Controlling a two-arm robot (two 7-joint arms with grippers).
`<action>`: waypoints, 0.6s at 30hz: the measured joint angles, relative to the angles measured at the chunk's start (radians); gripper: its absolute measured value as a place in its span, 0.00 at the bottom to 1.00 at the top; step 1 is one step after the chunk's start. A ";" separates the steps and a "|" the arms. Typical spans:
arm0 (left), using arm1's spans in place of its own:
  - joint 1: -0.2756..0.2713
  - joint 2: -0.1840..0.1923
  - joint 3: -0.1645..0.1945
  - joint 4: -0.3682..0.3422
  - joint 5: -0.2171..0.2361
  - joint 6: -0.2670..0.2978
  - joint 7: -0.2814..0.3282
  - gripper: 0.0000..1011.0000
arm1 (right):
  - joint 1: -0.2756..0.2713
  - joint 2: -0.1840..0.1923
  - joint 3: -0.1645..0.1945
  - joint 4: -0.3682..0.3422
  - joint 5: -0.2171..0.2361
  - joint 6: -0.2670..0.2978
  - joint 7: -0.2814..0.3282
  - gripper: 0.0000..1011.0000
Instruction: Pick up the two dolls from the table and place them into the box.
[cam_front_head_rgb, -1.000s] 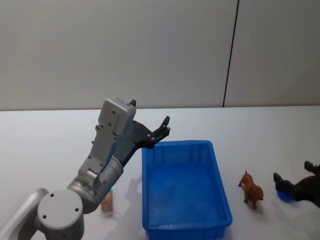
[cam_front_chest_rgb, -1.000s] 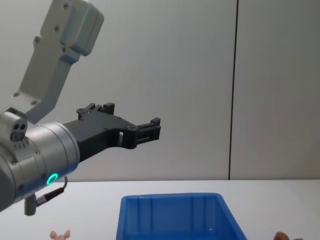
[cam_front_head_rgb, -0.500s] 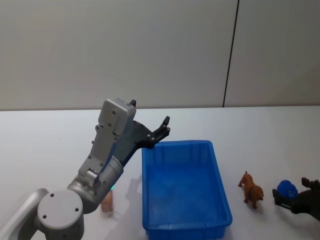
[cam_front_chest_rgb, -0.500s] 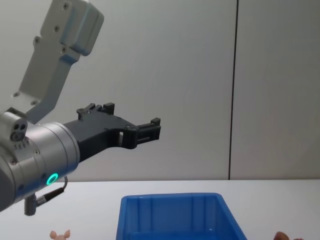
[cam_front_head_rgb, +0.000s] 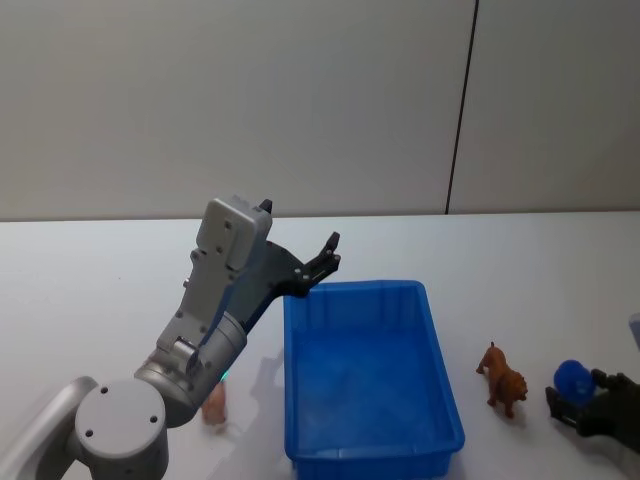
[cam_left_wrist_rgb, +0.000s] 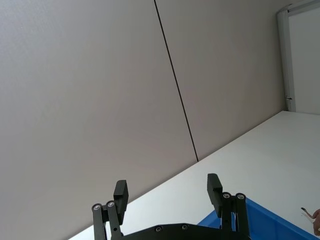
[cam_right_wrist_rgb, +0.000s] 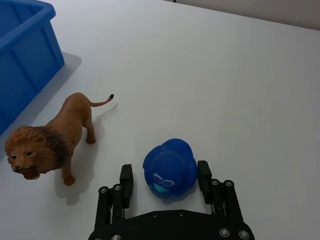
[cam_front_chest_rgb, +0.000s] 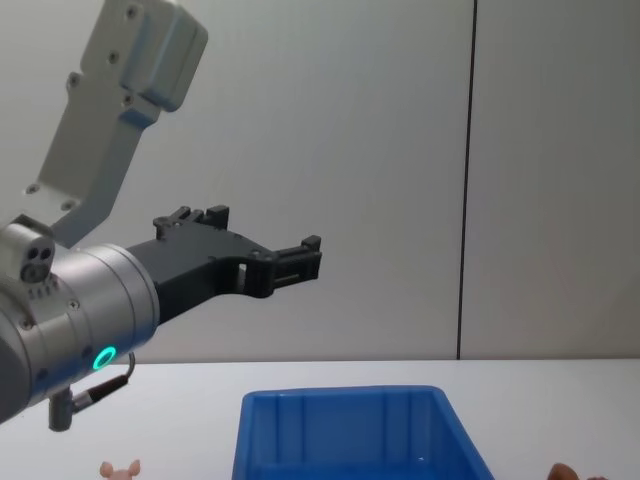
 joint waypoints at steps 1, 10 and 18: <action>0.000 0.000 0.000 0.000 0.000 0.000 0.000 0.99 | 0.001 -0.001 0.000 0.002 0.000 0.000 0.001 0.81; 0.000 0.000 0.000 0.000 0.000 0.000 0.000 0.99 | 0.012 -0.007 -0.001 0.020 0.009 -0.017 0.004 0.52; 0.000 0.000 0.000 0.000 0.000 0.000 0.000 0.99 | 0.015 -0.009 0.001 0.014 0.012 -0.063 0.003 0.46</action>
